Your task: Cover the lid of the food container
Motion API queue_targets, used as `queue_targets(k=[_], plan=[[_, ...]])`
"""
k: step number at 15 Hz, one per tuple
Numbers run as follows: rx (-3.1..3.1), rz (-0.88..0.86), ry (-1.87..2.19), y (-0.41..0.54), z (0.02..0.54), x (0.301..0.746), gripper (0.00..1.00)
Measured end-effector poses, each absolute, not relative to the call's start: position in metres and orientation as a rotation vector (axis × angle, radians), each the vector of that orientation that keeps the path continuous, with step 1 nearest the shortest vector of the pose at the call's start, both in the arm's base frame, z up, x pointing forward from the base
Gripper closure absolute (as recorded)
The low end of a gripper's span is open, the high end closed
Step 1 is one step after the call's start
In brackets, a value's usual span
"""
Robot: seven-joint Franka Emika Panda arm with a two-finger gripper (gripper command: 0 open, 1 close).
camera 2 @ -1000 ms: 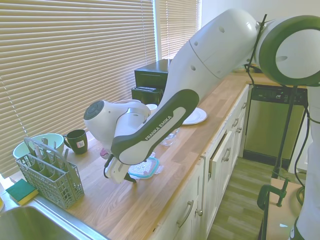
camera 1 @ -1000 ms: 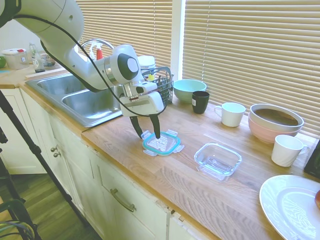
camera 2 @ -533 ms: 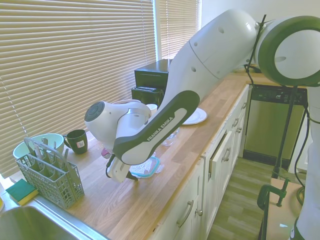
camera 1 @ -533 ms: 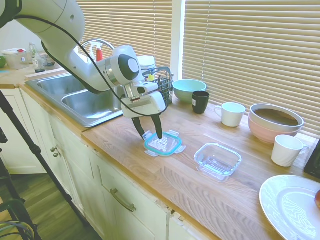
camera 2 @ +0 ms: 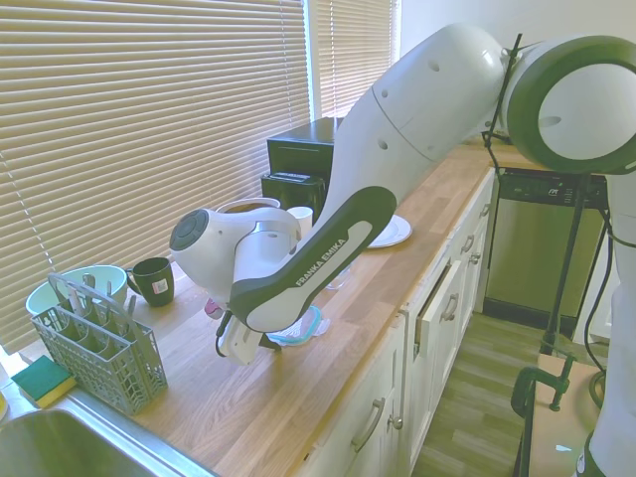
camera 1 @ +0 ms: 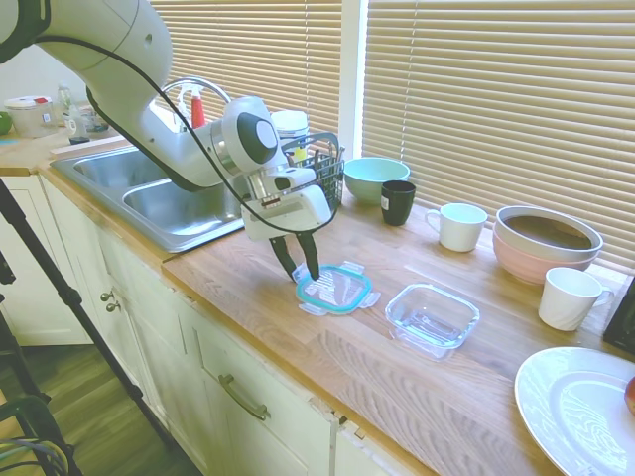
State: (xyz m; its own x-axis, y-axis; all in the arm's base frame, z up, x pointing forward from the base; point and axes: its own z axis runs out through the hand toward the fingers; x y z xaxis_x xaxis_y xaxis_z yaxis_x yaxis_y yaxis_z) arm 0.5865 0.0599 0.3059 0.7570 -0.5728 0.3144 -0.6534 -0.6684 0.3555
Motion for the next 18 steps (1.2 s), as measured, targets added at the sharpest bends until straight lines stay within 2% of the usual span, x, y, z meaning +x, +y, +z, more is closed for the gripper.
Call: queue_targets(k=[12,18], plan=[[2.491,0.261,-0.912,0.062,0.304,0.585,1.0],[2.589,0.335,-0.976,0.071,0.38,0.576,1.0]])
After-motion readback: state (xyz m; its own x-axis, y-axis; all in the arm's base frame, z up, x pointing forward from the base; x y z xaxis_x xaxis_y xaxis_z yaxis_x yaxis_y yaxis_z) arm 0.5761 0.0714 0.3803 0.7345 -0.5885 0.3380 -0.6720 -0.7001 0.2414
